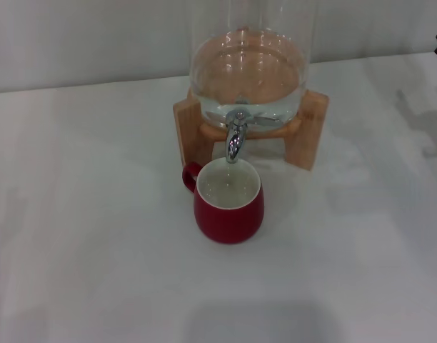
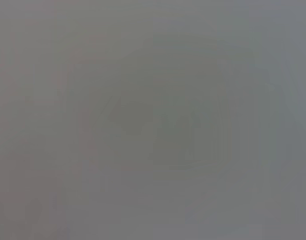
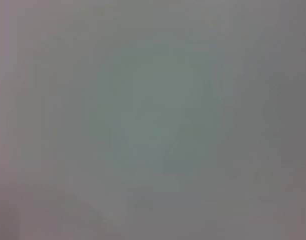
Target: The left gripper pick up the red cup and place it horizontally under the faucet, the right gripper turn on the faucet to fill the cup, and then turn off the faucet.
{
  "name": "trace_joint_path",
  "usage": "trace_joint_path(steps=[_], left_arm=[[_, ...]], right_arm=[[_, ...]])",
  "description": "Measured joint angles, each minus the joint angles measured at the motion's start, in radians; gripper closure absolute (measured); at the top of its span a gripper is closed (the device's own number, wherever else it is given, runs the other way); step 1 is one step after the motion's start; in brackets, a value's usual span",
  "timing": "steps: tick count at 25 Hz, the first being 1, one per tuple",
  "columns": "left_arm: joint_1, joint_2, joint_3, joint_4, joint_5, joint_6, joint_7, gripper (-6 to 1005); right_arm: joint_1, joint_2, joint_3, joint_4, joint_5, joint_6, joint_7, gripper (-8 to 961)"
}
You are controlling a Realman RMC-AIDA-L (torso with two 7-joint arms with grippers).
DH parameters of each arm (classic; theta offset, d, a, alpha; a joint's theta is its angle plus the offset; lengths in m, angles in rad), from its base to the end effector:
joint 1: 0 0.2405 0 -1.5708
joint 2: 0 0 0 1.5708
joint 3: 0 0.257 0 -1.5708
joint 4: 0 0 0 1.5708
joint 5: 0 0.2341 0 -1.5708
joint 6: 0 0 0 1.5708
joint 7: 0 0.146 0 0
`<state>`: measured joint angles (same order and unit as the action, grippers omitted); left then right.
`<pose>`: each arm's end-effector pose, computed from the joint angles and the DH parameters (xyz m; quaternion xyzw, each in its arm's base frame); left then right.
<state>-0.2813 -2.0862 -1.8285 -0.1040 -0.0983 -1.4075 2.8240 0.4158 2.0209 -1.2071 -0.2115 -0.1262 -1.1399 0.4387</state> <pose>-0.3992 0.2821 0.0442 -0.5509 -0.2457 -0.3591 0.7122 0.3730 0.3659 0.0622 -0.6114 0.2584 0.3637 0.6535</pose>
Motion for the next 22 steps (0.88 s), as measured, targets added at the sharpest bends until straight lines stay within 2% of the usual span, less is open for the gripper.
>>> trace_joint_path(steps=[22], left_arm=[[0.001, 0.0, 0.003, 0.006, -0.011, 0.004, -0.001, 113]], right_arm=[[-0.002, 0.001, -0.003, 0.003, 0.007, -0.005, -0.007, 104]])
